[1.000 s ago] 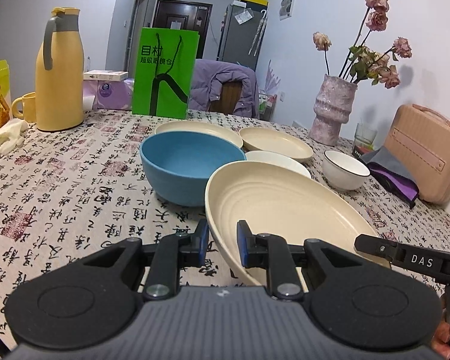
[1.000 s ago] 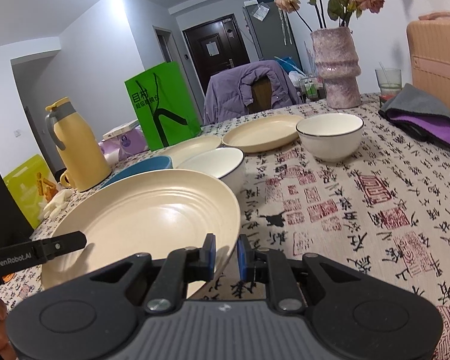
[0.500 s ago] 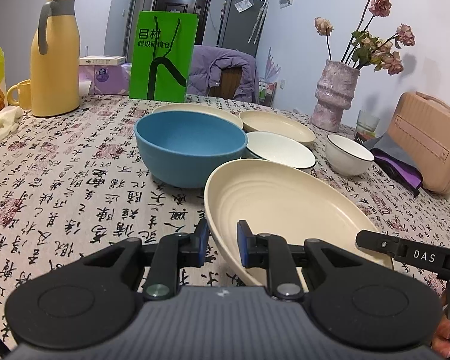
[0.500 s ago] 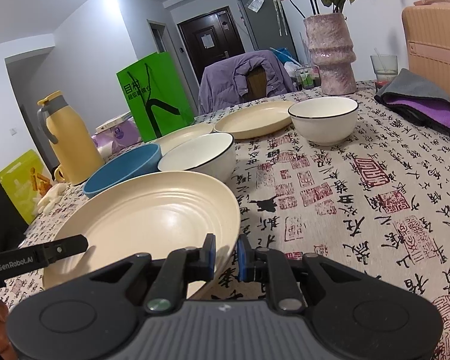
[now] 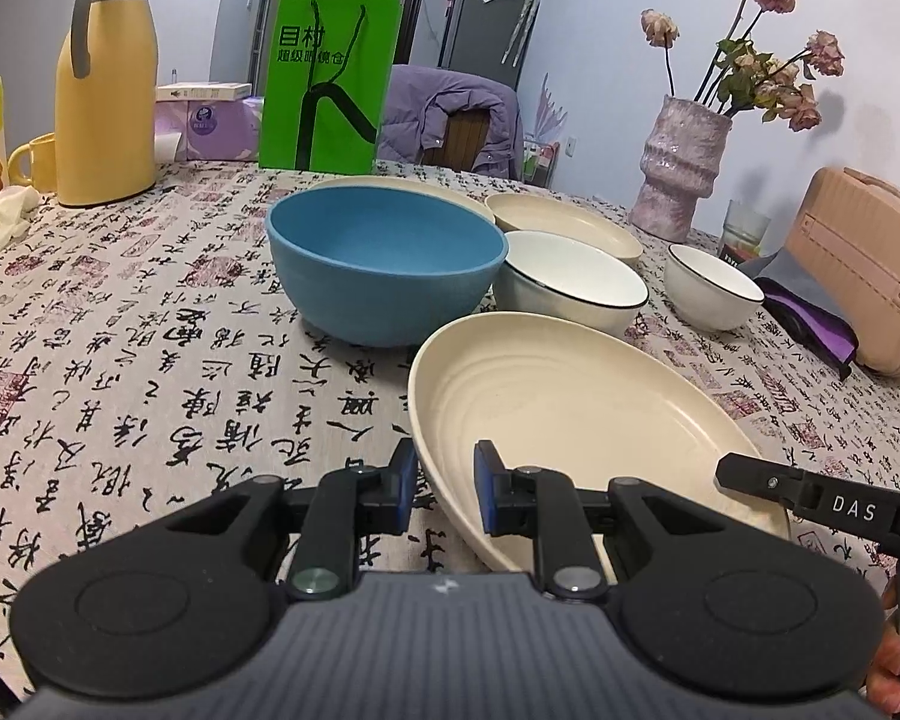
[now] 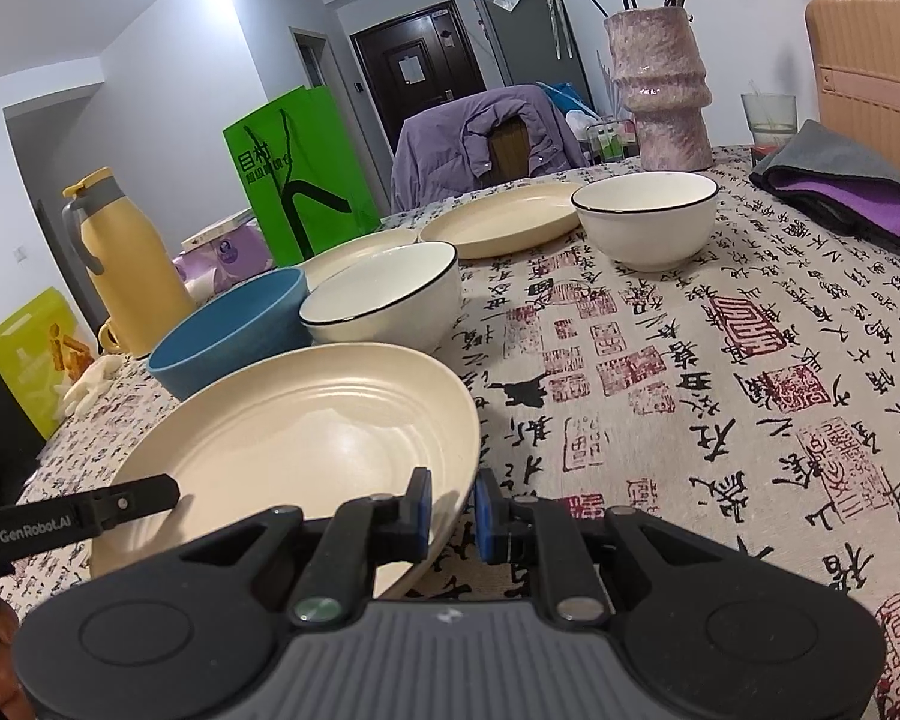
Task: Organize plates and bowls
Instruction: 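Lower the held cream plate onto the cloth beside the blue bowl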
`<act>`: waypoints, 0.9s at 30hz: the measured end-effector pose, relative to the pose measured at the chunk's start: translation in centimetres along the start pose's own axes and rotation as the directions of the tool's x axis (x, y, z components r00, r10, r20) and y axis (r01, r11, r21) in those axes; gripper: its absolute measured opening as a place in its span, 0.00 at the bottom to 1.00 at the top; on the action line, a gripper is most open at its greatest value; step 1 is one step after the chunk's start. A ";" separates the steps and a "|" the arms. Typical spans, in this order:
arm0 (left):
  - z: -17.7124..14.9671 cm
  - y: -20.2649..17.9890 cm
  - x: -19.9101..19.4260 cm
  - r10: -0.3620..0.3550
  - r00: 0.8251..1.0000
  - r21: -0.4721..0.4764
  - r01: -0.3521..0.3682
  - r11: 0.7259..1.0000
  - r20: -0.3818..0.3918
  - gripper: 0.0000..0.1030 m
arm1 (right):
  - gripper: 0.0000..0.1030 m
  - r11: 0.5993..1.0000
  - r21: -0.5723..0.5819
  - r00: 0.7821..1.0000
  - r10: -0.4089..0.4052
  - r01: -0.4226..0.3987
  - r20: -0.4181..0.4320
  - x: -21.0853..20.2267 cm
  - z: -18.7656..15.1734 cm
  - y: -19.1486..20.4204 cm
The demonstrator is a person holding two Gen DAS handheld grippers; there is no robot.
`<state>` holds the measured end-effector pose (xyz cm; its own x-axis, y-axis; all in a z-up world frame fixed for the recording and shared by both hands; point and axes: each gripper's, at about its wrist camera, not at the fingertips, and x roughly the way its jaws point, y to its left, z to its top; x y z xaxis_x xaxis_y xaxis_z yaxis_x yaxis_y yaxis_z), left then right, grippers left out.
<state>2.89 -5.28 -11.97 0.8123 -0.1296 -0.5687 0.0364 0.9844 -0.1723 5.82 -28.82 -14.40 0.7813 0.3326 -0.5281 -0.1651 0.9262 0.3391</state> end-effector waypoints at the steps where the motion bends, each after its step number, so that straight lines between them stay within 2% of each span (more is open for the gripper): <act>1: 0.0 0.0 0.1 -0.001 1.000 -0.001 0.001 1.000 -0.002 0.19 | 0.14 1.000 0.001 1.000 0.000 0.000 -0.002 0.1 0.0 0.0; 27: -0.8 0.6 1.6 0.007 0.998 -0.010 -0.007 1.000 -0.059 0.20 | 0.15 1.000 -0.012 1.000 0.009 -0.009 -0.018 1.0 -0.4 0.0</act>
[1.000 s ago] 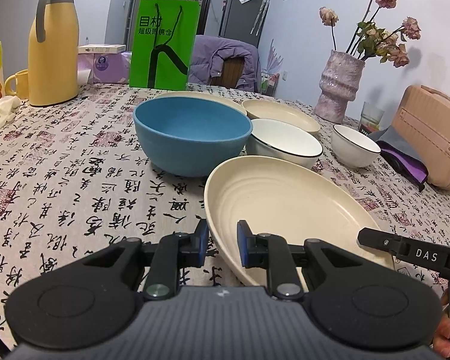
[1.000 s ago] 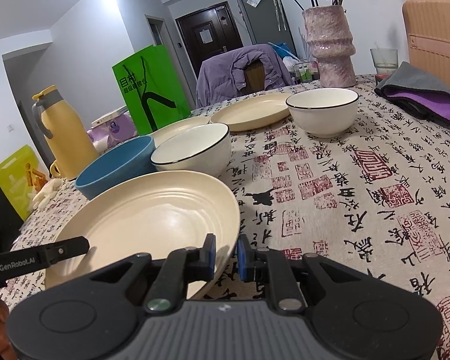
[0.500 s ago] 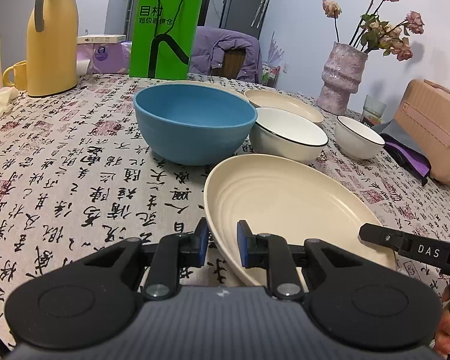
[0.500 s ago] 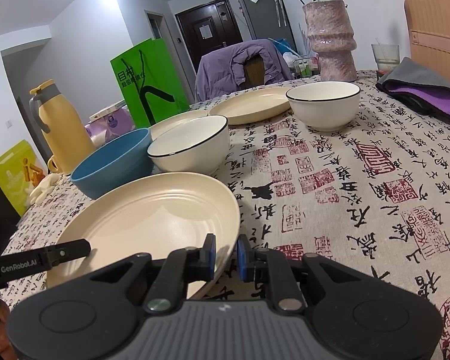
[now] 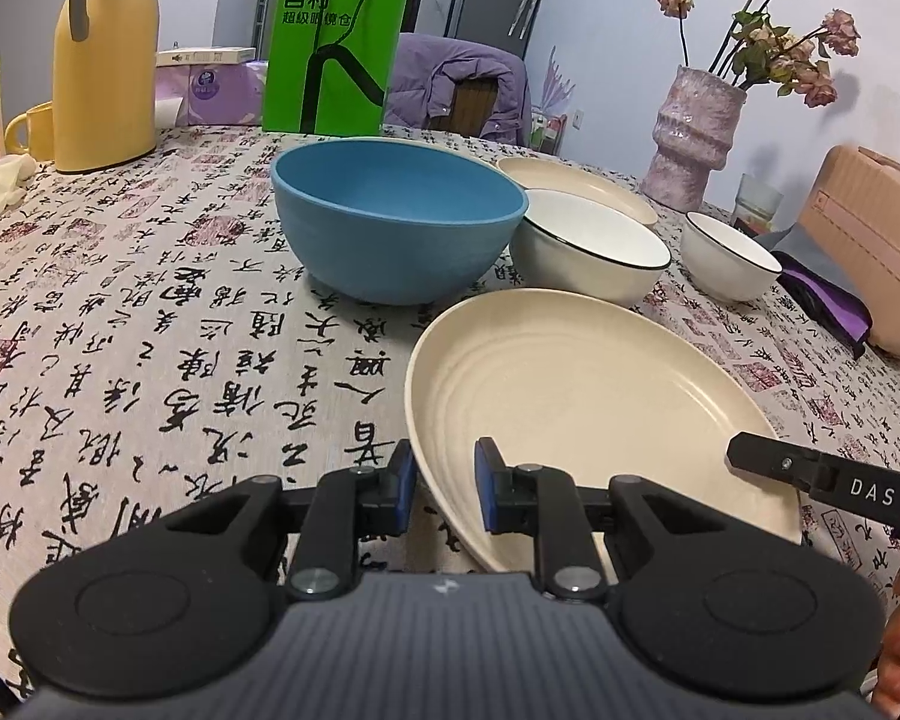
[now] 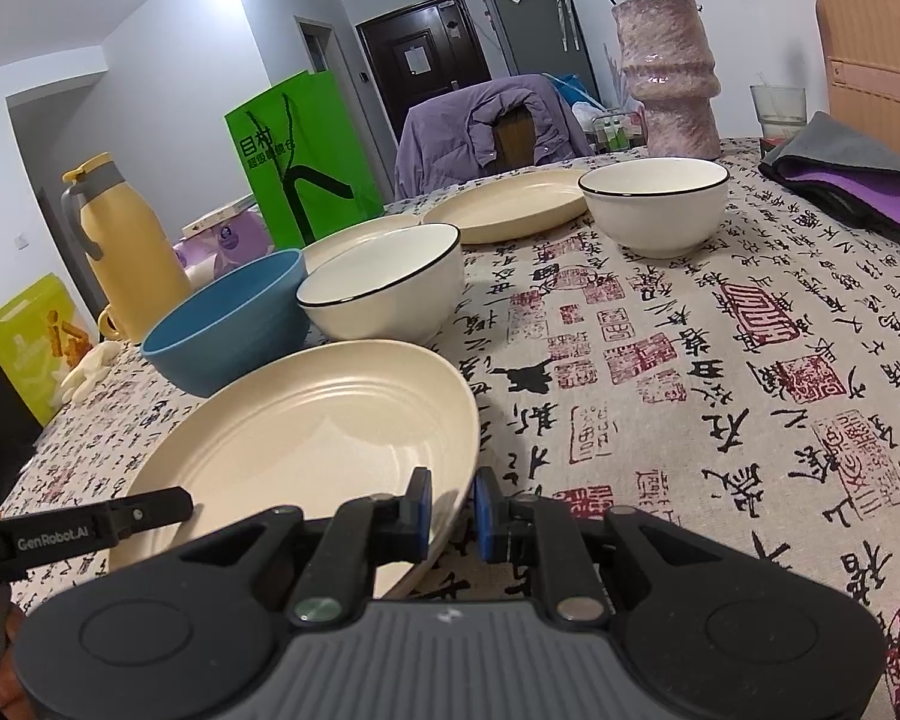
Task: Organize plates and bowls
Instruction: 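Lower the held cream plate onto the cloth beside the blue bowl, then open both grippers to release the cream plate rim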
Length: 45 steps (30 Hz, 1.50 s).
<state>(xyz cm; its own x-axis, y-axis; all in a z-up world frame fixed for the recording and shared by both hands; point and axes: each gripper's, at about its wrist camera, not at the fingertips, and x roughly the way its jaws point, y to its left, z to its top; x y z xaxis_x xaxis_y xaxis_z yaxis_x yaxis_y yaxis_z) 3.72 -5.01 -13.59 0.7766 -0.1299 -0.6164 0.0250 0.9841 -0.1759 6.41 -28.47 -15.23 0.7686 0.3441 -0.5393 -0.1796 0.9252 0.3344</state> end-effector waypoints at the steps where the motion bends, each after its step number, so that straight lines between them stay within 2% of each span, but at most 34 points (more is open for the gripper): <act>1: 0.0 0.0 0.1 0.000 1.000 -0.002 0.000 1.000 -0.003 0.20 | 0.16 1.000 0.000 1.000 0.004 -0.004 -0.002 0.0 0.0 0.0; 8: 0.0 0.1 0.1 -0.008 1.000 -0.010 0.008 1.000 -0.007 0.22 | 0.18 1.000 0.005 1.000 0.015 -0.015 -0.010 0.0 -0.1 0.1; 10: -0.1 0.2 0.0 -0.010 1.000 -0.011 0.010 1.000 -0.005 0.26 | 0.20 1.000 0.008 1.000 0.019 -0.019 -0.009 0.0 -0.2 0.1; 13: 0.0 0.2 -0.2 -0.011 1.000 -0.006 0.011 1.000 0.005 0.36 | 0.30 0.999 0.014 0.999 0.043 -0.043 -0.002 -0.2 -0.2 0.1; 15: 0.0 0.1 -0.5 -0.002 1.000 0.003 0.002 1.000 0.018 0.47 | 0.36 0.999 0.009 0.999 0.053 -0.053 0.006 -0.4 -0.2 0.2; 18: 0.1 0.1 -0.7 0.001 1.000 0.005 -0.001 1.000 0.028 0.55 | 0.48 0.997 0.004 0.997 0.075 -0.075 0.023 -0.8 -0.1 0.4; 27: 0.3 0.2 -1.8 0.007 0.998 0.015 -0.008 1.000 0.068 0.74 | 0.68 0.996 0.006 0.995 0.084 -0.084 0.057 -1.7 0.2 0.3; 29: 0.4 0.2 -2.1 0.006 0.997 0.019 -0.007 1.000 0.081 0.78 | 0.82 0.997 0.006 0.995 0.082 -0.082 0.065 -1.8 0.3 0.3; 31: 0.4 0.2 -2.4 0.007 0.995 0.023 -0.009 1.000 0.097 0.82 | 0.86 0.996 0.006 0.994 0.084 -0.085 0.076 -2.0 0.4 0.3; 33: 0.5 0.2 -2.8 0.009 0.994 0.024 -0.012 1.000 0.113 0.94 | 0.92 0.995 0.011 0.991 0.099 -0.100 0.089 -2.3 0.4 0.2; 34: 0.5 0.2 -2.9 0.009 0.992 0.023 -0.012 1.000 0.124 0.99 | 0.99 0.994 0.013 0.990 0.103 -0.105 0.093 -2.4 0.5 0.2; 37: 0.5 0.3 -3.4 0.003 0.988 0.021 -0.007 1.000 0.156 1.00 | 1.00 0.995 0.007 0.990 0.101 -0.102 0.100 -2.5 0.5 0.3; 45: 0.8 0.7 -4.0 -0.005 0.987 0.003 0.004 1.000 0.164 1.00 | 1.00 0.995 0.009 0.990 0.095 -0.097 0.107 -2.9 0.6 0.2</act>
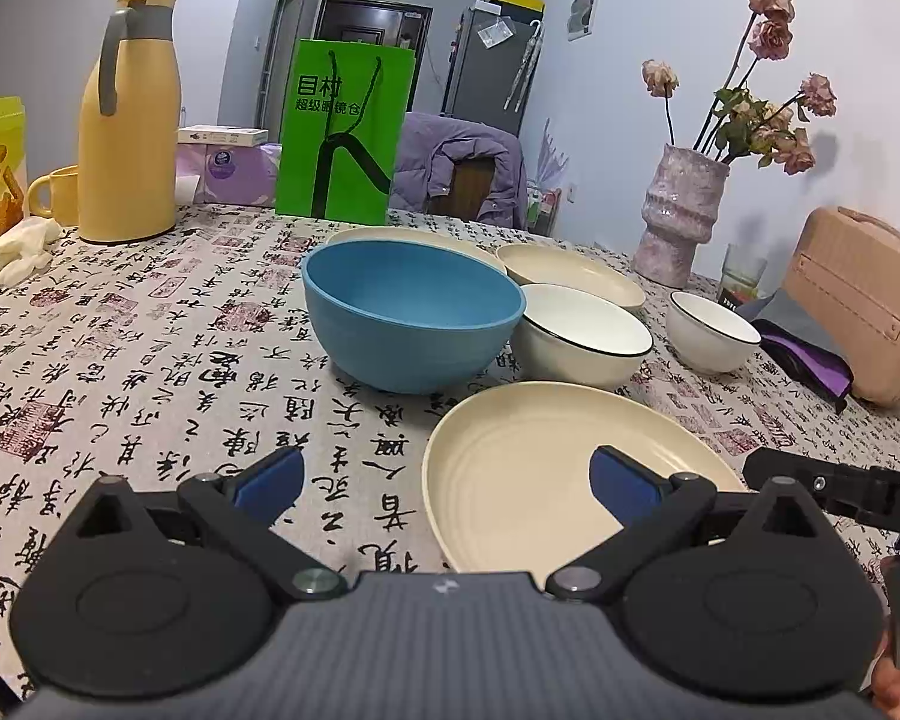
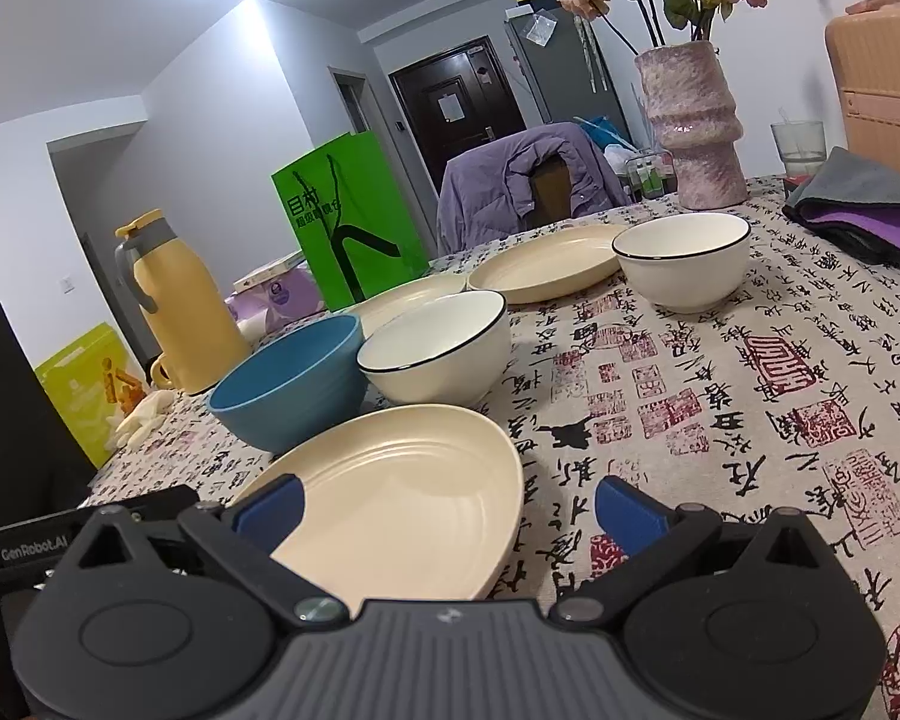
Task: Organize plates and bowls
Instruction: 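Open both grippers to release the cream plate rim, then withdraw both grippers from the placed plate past the blue bowl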
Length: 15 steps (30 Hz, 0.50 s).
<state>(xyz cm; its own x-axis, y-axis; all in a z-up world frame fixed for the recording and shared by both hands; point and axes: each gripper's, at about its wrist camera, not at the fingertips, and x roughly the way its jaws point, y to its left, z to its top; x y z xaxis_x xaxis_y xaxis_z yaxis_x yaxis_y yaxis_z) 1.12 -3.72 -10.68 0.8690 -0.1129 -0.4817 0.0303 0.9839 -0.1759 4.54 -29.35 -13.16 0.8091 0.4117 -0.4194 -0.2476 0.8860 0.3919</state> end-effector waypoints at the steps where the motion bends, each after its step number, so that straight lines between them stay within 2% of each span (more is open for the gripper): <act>1: 0.0 0.0 -0.1 0.000 1.000 -0.001 0.000 1.000 0.002 1.00 | 1.00 1.000 -0.003 1.000 0.000 0.000 0.001 0.0 0.1 0.0; 15: 0.6 0.6 -0.4 0.000 1.000 -0.008 0.000 1.000 0.014 1.00 | 1.00 1.000 -0.009 1.000 -0.006 0.006 0.013 -0.3 0.7 0.1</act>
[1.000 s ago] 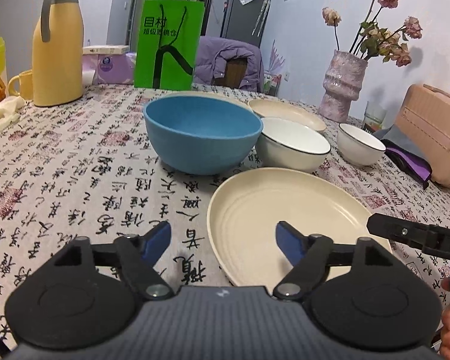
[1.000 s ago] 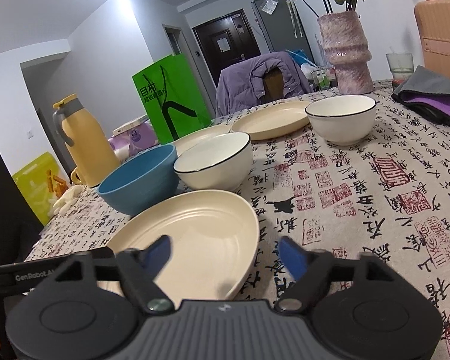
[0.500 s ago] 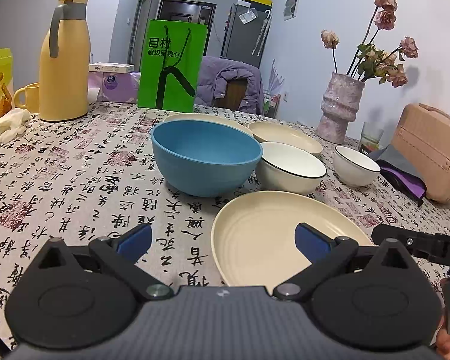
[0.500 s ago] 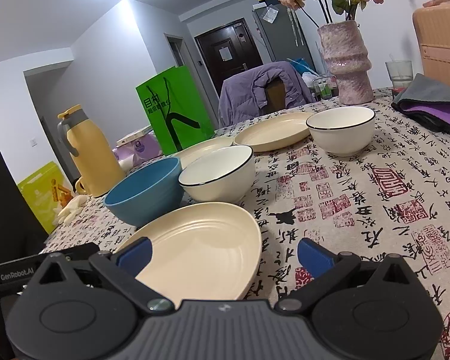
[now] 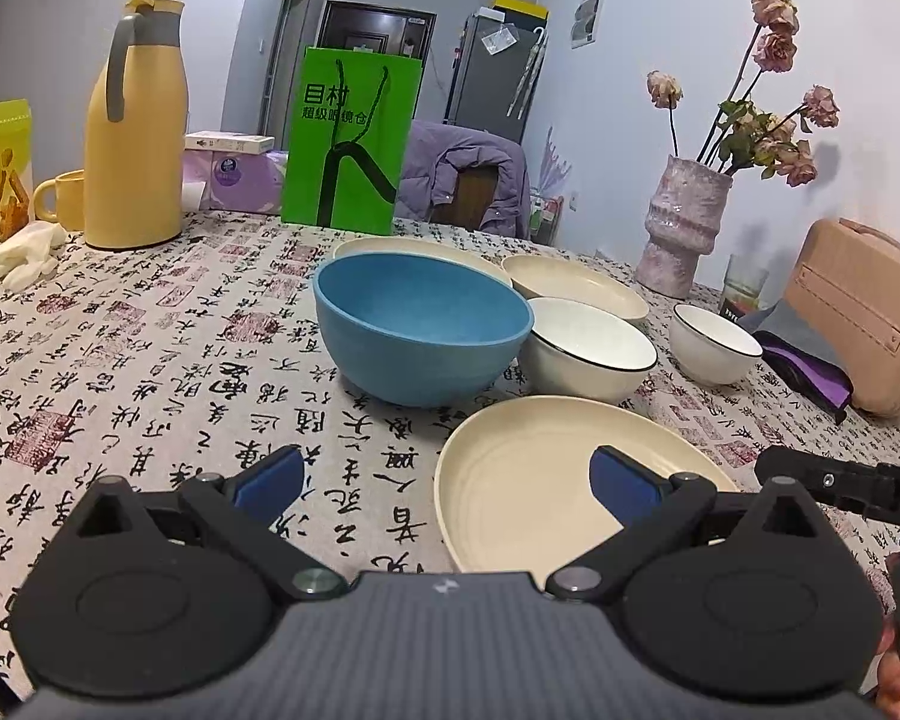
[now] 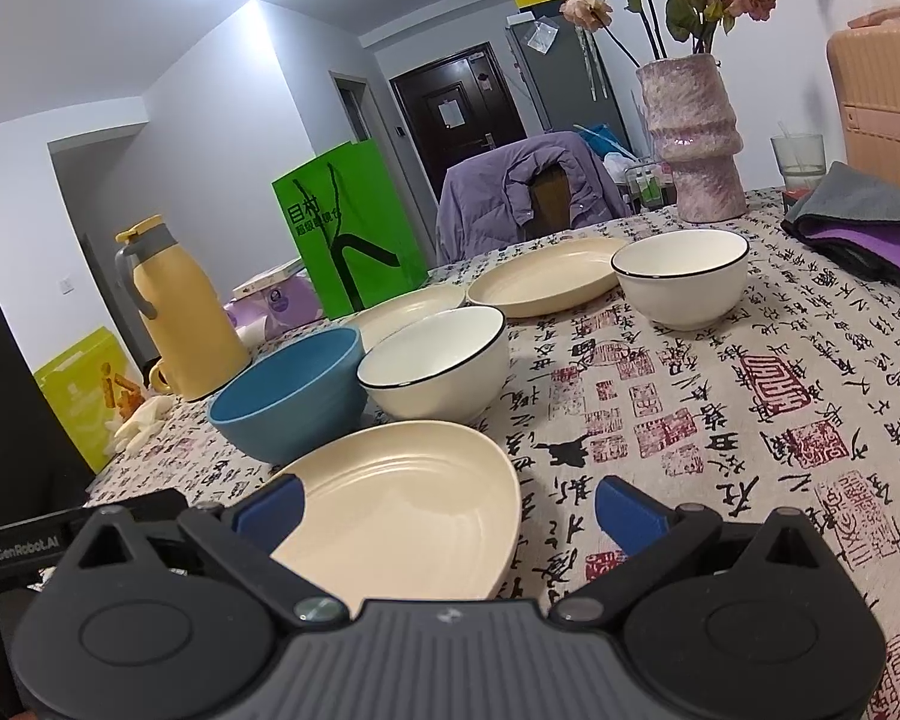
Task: Organize plates and bowls
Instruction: 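Withdraw both grippers from the placed plate past the blue bowl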
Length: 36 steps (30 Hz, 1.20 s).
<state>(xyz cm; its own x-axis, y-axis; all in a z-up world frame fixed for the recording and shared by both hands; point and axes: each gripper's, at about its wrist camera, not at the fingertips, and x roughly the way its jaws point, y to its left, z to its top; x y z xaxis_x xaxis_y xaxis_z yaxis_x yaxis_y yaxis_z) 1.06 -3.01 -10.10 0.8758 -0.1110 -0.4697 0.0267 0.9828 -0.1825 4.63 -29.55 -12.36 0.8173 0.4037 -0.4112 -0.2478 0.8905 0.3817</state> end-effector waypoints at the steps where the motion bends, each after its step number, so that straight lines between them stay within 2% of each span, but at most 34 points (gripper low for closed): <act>1: 0.0 0.0 -0.1 0.000 1.000 0.000 0.000 1.000 0.002 1.00 | 1.00 1.000 -0.001 1.000 0.000 0.000 0.001 0.0 0.1 0.0; 24: 2.8 0.7 0.0 -0.001 0.999 -0.002 0.001 1.000 0.052 1.00 | 1.00 1.000 -0.024 1.000 -0.008 0.008 0.018 0.9 2.6 0.4; 36: 4.8 1.6 0.5 0.007 0.997 -0.016 -0.006 1.000 0.073 1.00 | 1.00 0.999 -0.040 1.000 -0.004 0.005 0.025 2.4 5.1 1.2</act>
<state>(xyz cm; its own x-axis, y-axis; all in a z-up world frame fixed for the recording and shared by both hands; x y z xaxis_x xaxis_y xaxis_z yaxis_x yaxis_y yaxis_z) 3.85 -0.75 -6.53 0.9087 -0.0933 -0.4068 0.0141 0.9810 -0.1935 8.99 -28.62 -8.68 0.8311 0.3945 -0.3920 -0.2641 0.9003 0.3461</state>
